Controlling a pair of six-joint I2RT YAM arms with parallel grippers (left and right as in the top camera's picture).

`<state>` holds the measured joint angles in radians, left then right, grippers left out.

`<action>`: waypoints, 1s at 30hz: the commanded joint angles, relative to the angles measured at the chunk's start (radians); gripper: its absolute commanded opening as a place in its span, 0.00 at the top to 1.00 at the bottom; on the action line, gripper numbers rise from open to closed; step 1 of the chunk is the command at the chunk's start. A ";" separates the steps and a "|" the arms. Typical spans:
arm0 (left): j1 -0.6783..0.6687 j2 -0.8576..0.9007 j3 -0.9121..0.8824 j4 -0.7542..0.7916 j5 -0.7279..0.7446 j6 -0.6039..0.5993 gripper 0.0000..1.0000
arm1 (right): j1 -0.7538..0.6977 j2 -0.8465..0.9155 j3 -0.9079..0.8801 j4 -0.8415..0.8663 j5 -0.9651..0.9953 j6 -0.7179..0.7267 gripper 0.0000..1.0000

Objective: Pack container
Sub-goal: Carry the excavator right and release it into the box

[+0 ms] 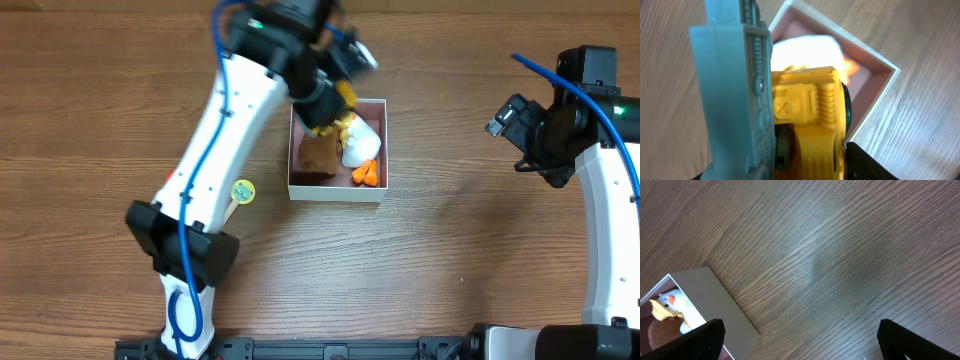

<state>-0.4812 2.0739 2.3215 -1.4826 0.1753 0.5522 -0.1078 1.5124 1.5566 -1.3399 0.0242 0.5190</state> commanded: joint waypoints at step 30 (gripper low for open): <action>-0.048 -0.057 0.008 -0.095 -0.253 -0.220 0.00 | 0.001 -0.002 0.000 -0.018 0.019 -0.021 0.00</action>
<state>-0.5545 2.0678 2.2253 -1.5253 0.0509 0.4911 -0.1078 1.5124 1.5562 -1.3590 0.0269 0.5179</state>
